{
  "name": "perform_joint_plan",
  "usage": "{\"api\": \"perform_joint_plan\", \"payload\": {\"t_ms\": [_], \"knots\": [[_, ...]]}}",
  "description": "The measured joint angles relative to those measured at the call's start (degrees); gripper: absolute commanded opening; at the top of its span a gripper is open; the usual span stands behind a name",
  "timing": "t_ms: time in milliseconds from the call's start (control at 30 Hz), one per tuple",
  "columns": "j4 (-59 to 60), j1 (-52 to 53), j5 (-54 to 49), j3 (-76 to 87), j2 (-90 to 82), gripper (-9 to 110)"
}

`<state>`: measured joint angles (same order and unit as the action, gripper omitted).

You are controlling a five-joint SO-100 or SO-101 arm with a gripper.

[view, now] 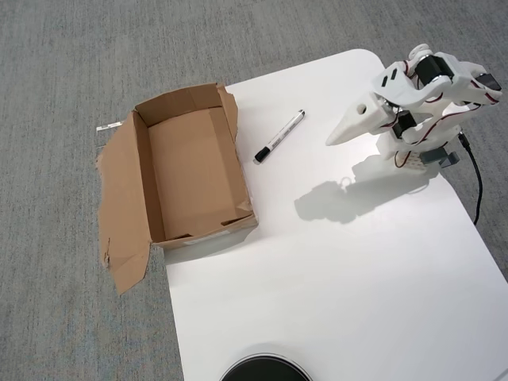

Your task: Grasp a pen and put it in the box.

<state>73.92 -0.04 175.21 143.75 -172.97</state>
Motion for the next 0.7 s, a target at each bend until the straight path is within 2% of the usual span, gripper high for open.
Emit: {"api": "perform_joint_plan", "payload": {"t_ms": [100, 233, 333, 500, 700], "knots": [[0.00, 4.22, 0.00, -8.17, 8.61, 1], [0.00, 7.91, 0.00, -30.50, 33.57, 1], [0.00, 13.80, 0.00, -40.43, 45.00, 1], [0.00, 20.04, 0.00, -47.02, 51.86, 1], [0.00, 24.35, 0.00, -47.64, 52.47, 1]]}}
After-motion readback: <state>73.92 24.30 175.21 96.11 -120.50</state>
